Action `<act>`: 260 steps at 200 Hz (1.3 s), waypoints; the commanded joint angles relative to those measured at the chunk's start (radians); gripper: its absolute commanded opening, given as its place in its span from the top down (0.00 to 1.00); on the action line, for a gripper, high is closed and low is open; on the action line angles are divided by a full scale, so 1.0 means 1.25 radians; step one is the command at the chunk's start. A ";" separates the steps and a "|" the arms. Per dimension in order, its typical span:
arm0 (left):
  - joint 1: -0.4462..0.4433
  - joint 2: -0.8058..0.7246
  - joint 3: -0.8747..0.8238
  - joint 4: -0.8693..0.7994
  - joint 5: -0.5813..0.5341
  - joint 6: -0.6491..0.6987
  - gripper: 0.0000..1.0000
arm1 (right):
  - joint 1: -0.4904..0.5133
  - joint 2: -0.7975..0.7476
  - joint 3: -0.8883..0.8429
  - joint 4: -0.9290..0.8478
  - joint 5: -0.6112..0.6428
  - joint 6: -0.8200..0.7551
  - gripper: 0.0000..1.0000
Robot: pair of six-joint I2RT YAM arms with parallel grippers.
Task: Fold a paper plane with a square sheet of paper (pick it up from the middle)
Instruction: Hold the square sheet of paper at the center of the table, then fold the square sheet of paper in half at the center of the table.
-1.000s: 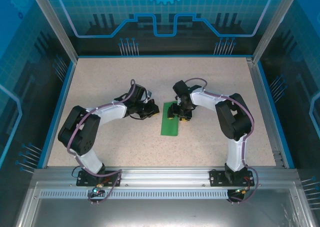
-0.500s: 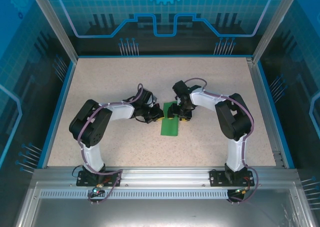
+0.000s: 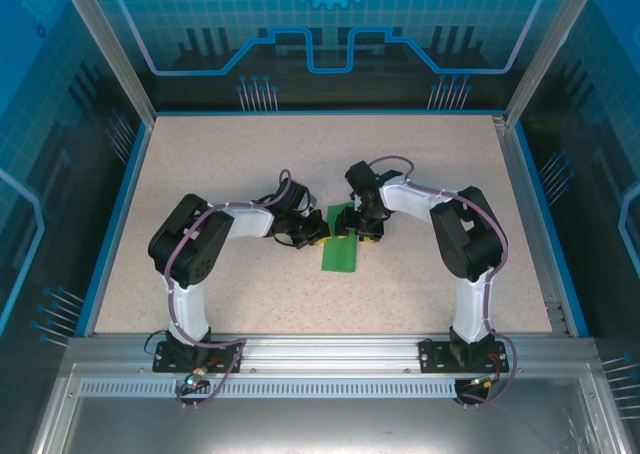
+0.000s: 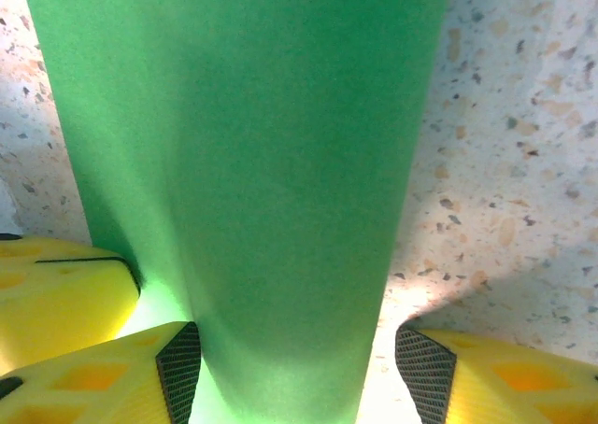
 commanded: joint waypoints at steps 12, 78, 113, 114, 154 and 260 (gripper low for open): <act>-0.015 0.025 0.000 -0.035 -0.022 0.002 1.00 | 0.008 0.060 -0.034 -0.021 0.045 0.007 0.35; -0.018 0.035 0.000 -0.053 -0.034 0.021 1.00 | -0.035 -0.138 -0.083 0.097 -0.003 0.017 0.30; -0.017 0.038 0.006 -0.062 -0.033 0.028 1.00 | -0.087 -0.249 -0.209 0.290 -0.168 0.047 0.45; -0.017 0.038 0.006 -0.062 -0.033 0.028 1.00 | -0.087 -0.250 -0.211 0.297 -0.174 0.048 0.47; -0.017 0.040 0.010 -0.068 -0.034 0.030 1.00 | -0.068 -0.222 -0.255 0.422 -0.297 0.072 0.89; -0.018 0.041 0.009 -0.077 -0.032 0.036 1.00 | -0.087 -0.145 -0.331 0.469 -0.299 0.054 1.00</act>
